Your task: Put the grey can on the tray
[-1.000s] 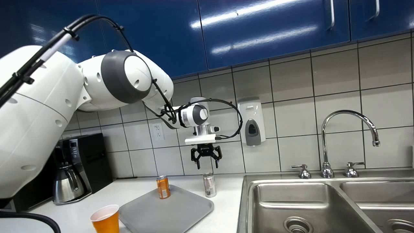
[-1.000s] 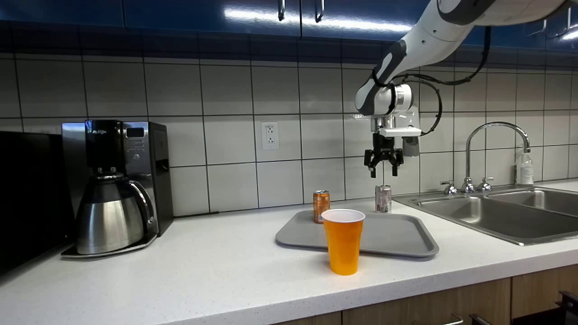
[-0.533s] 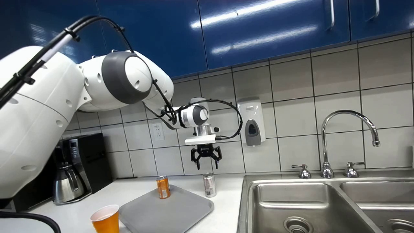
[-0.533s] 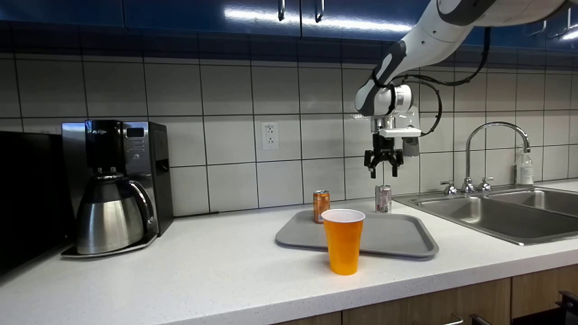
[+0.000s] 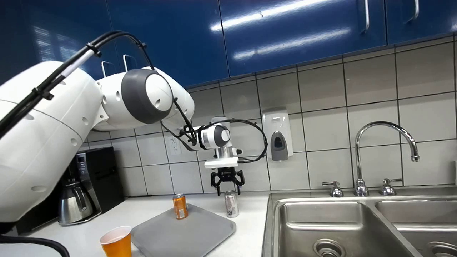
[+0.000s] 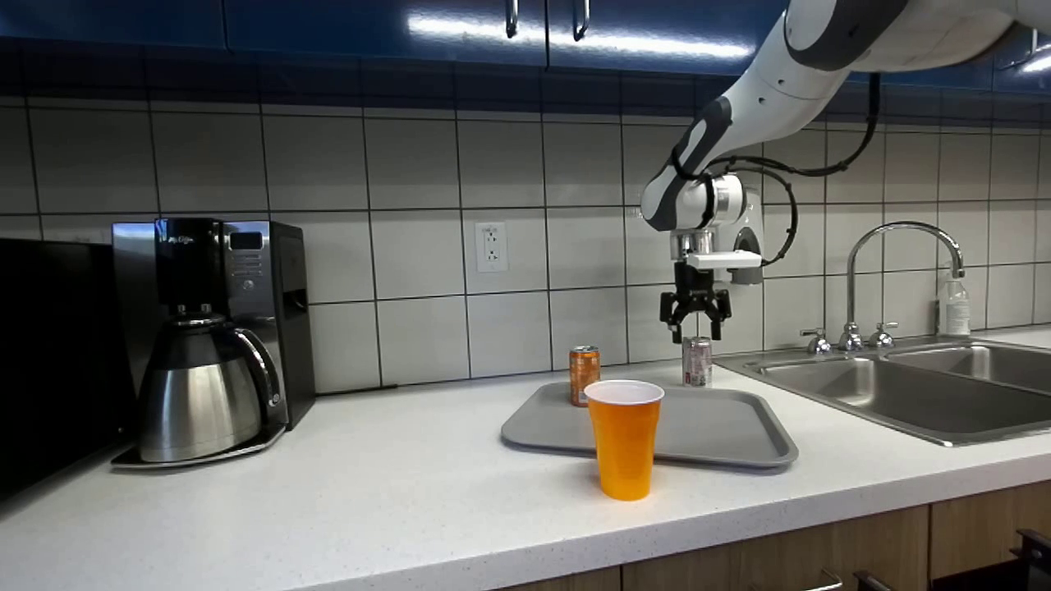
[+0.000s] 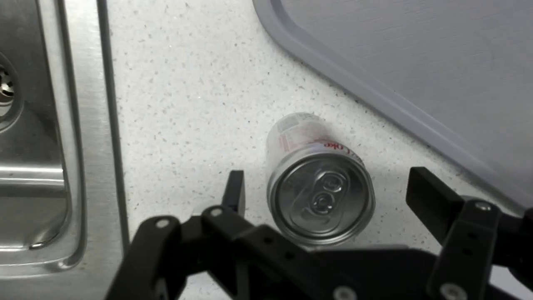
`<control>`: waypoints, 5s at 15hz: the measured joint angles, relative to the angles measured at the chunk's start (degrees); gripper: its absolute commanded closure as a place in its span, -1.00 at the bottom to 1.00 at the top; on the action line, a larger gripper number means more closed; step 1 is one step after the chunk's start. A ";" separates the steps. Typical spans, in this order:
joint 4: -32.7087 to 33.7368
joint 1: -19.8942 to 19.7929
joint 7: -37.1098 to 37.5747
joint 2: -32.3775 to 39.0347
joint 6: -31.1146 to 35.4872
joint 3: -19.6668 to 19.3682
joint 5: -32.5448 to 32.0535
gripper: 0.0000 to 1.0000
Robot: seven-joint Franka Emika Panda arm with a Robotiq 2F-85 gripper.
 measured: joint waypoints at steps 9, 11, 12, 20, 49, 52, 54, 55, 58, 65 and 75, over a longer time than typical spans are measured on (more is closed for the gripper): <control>3.96 0.28 0.00 4.27 0.00 0.01 -0.69 -1.00; 4.62 0.39 0.00 5.16 0.00 0.01 -1.03 -1.00; 4.90 0.43 0.00 5.54 0.00 0.01 -1.13 -1.00; 5.60 0.57 0.00 6.46 0.00 0.01 -1.48 -1.00; 5.19 0.71 0.00 6.34 0.00 0.00 -2.90 0.20; 5.16 0.71 0.00 6.32 0.02 0.00 -2.91 0.20; 4.99 0.74 0.00 6.21 0.22 0.00 -2.92 0.20; 4.78 0.77 0.00 6.05 0.46 0.00 -2.95 0.20; 3.26 1.00 0.00 4.39 1.52 0.00 -3.30 0.20; -6.47 2.01 0.00 -3.67 4.96 0.12 -3.54 0.20; -20.98 4.95 -0.01 -10.76 9.07 1.68 -4.60 0.20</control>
